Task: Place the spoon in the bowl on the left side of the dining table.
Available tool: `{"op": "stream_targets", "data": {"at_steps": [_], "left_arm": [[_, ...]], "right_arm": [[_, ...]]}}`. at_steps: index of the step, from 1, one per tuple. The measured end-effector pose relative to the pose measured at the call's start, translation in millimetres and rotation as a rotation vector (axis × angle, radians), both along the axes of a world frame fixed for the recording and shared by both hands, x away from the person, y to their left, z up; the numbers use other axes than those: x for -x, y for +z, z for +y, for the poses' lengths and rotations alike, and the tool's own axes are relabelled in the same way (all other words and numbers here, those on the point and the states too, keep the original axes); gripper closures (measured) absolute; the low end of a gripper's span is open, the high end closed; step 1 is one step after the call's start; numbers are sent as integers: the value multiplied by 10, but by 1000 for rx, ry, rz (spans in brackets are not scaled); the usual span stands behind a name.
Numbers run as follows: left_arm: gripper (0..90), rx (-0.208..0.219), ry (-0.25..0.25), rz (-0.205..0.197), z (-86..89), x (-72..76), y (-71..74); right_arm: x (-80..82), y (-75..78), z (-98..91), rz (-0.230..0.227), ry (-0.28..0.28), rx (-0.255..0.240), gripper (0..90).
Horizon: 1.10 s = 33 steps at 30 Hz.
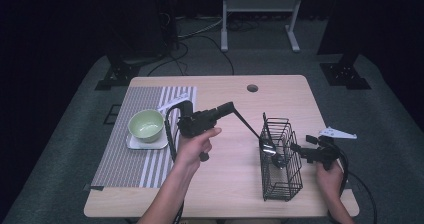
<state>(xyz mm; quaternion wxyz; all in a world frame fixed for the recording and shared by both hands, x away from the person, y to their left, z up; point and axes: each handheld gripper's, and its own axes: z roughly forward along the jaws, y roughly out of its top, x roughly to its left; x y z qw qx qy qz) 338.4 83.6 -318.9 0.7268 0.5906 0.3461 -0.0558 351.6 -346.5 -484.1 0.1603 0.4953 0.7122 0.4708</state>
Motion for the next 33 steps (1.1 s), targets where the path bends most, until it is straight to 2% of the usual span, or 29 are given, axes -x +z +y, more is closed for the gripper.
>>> {"op": "stream_targets", "data": {"at_steps": [7,11,22,33], "left_arm": [[893,9,25,-3,149,-10,15],[893,-2,45,-5,235,-9,14],[893,-1,112,5,516,-21,-17],[894,-9,157,12,696,-27,-19]], "right_arm": [[0,0,-3,3,0,-2,133],[0,0,-3,3,-2,-1,134],[-1,0,-2,3,-2,0,134],[-1,0,-5,2,-1,-2,134]]}}
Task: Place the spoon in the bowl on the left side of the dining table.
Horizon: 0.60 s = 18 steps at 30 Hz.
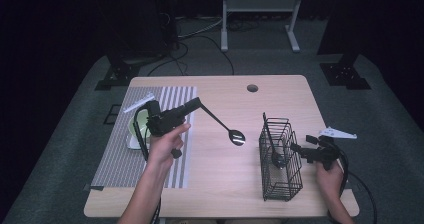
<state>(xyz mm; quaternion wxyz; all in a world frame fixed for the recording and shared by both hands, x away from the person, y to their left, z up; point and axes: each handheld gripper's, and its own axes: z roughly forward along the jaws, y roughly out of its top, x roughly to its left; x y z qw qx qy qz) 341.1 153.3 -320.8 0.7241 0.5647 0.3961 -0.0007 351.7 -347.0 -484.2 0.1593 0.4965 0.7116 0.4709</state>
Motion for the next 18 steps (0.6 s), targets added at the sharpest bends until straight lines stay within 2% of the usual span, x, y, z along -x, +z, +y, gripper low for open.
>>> {"op": "stream_targets", "data": {"at_steps": [11,18], "left_arm": [[894,-7,55,2,210,-1,2],[894,-10,89,17,350,-9,-19]], "right_arm": [[0,0,-4,0,-2,-4,134],[0,0,-8,1,-3,-6,134]]}}
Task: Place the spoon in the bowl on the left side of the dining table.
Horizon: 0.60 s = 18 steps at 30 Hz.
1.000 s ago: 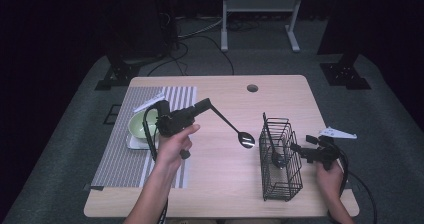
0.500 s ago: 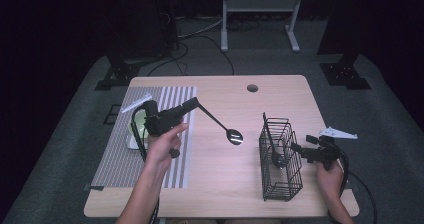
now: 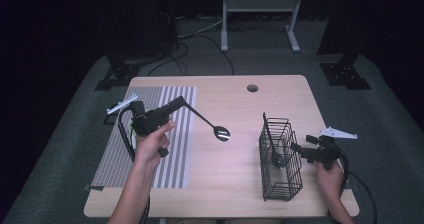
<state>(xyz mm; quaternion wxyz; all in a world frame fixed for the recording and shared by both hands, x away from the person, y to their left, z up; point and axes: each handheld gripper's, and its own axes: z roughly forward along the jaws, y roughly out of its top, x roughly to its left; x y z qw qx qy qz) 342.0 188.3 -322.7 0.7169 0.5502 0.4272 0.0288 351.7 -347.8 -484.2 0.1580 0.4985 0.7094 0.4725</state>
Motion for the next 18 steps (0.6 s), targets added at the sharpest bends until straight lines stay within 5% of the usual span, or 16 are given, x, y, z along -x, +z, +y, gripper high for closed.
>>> {"op": "stream_targets", "data": {"at_steps": [18], "left_arm": [[893,-2,87,25,292,-8,-64]], "right_arm": [[-2,-1,-4,4,-2,-1,134]]}}
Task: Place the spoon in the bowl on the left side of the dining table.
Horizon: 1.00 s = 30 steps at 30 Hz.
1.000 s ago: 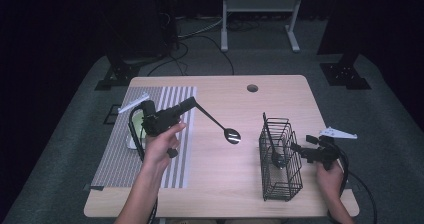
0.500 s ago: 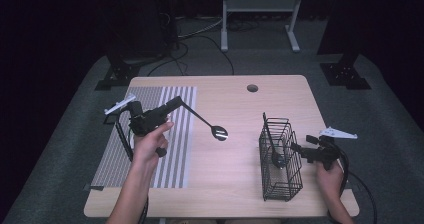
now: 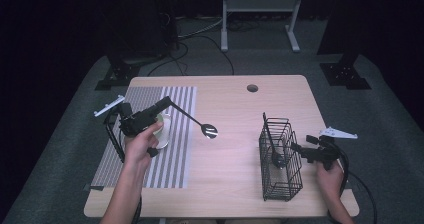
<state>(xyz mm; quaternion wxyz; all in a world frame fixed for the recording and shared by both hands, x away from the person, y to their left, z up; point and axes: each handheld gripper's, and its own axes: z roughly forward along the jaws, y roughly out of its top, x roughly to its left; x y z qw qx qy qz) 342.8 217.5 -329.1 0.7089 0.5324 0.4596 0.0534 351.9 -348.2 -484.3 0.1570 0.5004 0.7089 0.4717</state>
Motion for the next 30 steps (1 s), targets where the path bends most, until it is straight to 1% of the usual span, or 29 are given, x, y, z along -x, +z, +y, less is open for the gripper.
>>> {"op": "stream_targets", "data": {"at_steps": [6,11,16,18,30], "left_arm": [[893,-8,34,8,141,-2,-28],[893,-7,64,15,261,3,-46],[893,5,88,15,376,7,-57],[894,-1,95,14,417,10,-61],[894,7,167,41,667,-10,-165]], "right_arm": [[1,0,-1,0,0,-3,134],[2,0,-2,0,0,-5,134],[2,0,-6,-1,-1,-9,134],[3,1,-8,0,-2,-10,134],[3,1,-7,-1,-2,-8,134]]}}
